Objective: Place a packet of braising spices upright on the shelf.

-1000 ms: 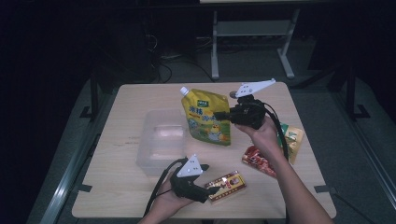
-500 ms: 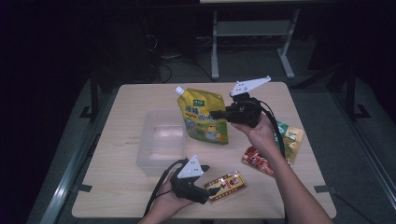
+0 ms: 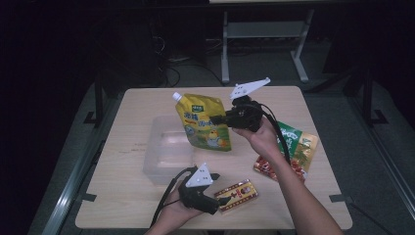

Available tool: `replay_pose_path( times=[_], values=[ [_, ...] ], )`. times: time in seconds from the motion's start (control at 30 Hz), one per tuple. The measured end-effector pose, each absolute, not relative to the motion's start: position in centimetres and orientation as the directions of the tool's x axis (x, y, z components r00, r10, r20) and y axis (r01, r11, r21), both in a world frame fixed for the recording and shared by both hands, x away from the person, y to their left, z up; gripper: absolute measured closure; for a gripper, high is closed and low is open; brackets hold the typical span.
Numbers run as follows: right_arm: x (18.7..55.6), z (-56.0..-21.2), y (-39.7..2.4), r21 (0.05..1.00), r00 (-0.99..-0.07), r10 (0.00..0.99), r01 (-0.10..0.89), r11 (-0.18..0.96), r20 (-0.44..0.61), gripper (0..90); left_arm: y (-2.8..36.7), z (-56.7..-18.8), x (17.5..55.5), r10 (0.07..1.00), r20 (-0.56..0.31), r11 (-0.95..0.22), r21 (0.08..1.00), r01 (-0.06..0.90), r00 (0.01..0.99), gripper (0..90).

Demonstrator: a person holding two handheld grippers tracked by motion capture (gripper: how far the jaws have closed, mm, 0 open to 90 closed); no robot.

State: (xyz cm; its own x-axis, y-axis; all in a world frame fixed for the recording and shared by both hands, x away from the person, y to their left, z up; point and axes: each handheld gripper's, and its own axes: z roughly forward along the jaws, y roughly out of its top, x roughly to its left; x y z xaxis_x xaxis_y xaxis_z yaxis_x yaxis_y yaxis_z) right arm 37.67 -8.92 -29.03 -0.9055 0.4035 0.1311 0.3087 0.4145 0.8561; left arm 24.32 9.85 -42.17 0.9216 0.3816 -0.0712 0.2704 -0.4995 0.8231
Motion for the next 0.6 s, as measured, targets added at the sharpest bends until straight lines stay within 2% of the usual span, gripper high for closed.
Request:
replay_pose_path(
  times=[0.6],
  values=[
    [38.6, -29.2, -3.6, 0.870, -0.932, 0.338, 0.271, 0.413, 0.130, 89.8, 9.7, -42.5, 24.2, 0.363, -0.064, -0.513, 0.819, 0.257, 0.929, 20.9]
  ],
)
